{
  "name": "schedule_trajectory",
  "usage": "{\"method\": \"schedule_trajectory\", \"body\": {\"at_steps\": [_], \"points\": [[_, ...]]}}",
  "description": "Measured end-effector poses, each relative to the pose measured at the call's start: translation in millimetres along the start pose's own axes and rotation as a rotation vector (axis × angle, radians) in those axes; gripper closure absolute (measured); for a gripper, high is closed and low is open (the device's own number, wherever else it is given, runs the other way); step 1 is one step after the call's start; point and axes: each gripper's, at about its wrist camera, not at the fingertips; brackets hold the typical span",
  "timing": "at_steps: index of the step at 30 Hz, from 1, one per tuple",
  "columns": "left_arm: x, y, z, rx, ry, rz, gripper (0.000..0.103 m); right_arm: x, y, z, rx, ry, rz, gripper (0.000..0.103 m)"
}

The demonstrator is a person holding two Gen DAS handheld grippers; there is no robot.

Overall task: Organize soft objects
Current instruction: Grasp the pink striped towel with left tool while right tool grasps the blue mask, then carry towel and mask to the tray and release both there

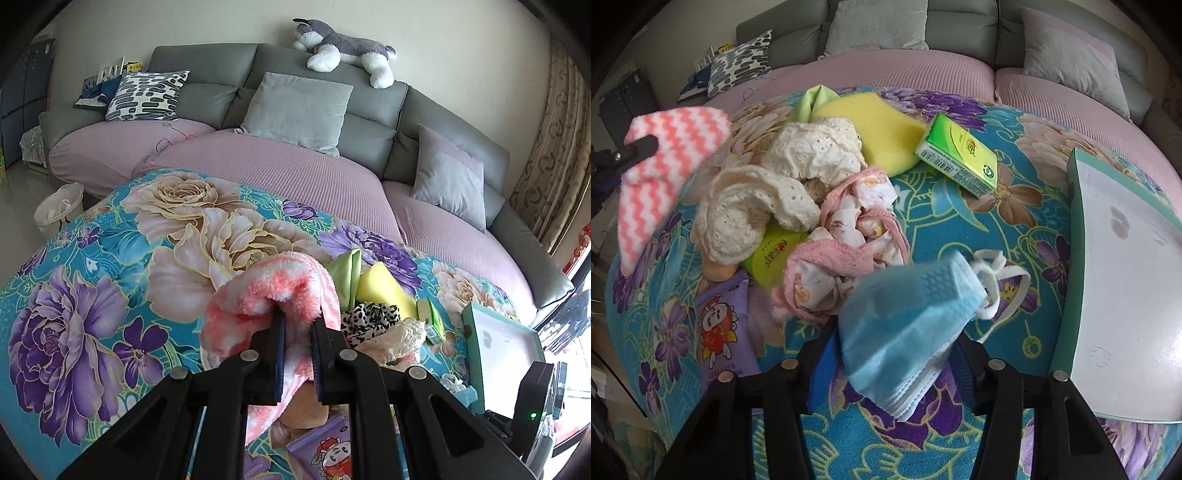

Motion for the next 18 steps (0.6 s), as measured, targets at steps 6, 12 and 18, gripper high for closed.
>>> {"method": "schedule_trajectory", "body": {"at_steps": [6, 12, 18], "points": [[3, 5, 0, 0.016, -0.002, 0.003, 0.090, 1, 6, 0, 0.011, -0.005, -0.021, 0.062], [6, 14, -2, 0.042, 0.002, 0.017, 0.090, 8, 22, -4, 0.061, -0.027, -0.037, 0.066], [17, 20, -4, 0.059, -0.013, 0.035, 0.090, 16, 41, -7, 0.110, -0.054, -0.042, 0.067]]}}
Point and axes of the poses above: each gripper's, at about its wrist camera, not at the fingertips, and y roughly against the way its jaws point, x to its right, z to its underside, and after that the axes turned 5 degrees about x, right-handed
